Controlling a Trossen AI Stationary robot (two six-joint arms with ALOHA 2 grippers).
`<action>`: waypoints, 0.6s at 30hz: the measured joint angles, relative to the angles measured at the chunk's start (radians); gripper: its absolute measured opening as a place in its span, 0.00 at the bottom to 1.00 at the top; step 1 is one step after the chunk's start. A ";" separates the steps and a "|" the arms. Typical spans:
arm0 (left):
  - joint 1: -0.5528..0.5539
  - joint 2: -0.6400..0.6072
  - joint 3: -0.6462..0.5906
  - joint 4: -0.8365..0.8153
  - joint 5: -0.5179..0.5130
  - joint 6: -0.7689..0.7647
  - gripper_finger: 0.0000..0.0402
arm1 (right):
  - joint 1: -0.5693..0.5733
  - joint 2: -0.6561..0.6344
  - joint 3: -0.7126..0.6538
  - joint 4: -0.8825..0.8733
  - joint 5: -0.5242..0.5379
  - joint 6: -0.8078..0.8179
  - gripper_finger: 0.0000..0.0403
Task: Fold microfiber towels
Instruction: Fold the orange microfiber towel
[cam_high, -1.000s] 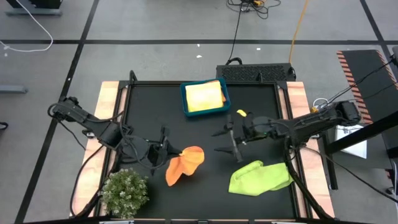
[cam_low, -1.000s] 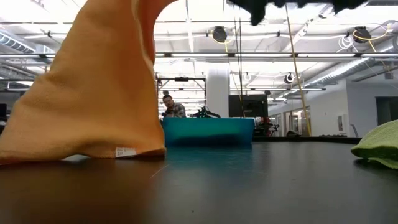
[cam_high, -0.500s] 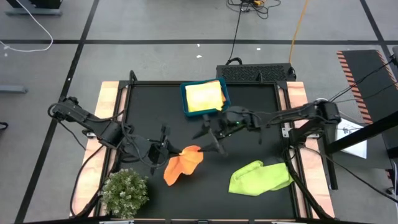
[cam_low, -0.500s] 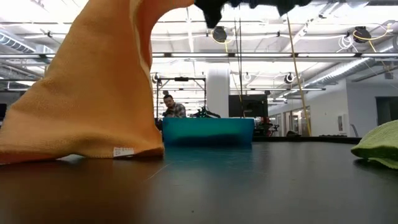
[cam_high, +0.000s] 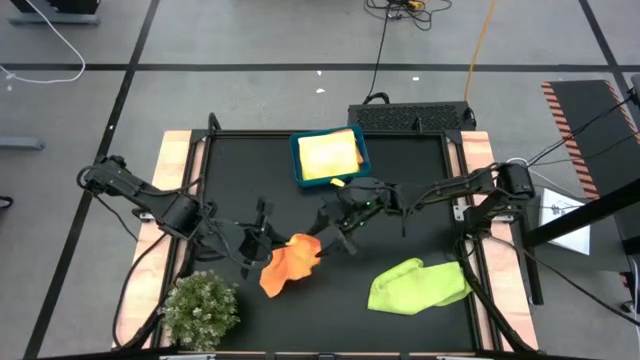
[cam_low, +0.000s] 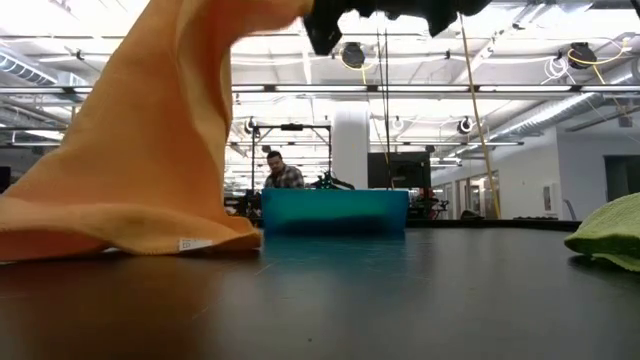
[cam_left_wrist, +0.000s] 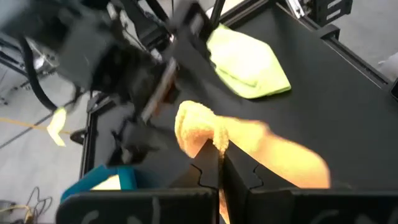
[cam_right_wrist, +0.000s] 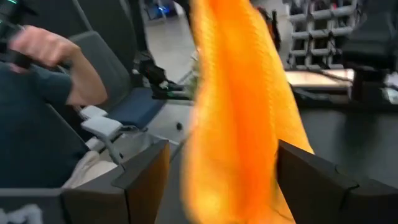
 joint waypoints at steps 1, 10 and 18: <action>0.000 0.000 0.000 -0.006 -0.001 -0.007 0.01 | 0.000 -0.007 0.000 0.009 -0.010 0.002 0.67; 0.000 0.000 0.000 -0.010 -0.018 -0.010 0.01 | 0.007 -0.030 0.001 0.003 0.082 0.006 0.67; 0.000 0.000 0.000 -0.010 -0.019 -0.010 0.01 | 0.010 -0.031 0.001 0.005 0.109 -0.001 0.67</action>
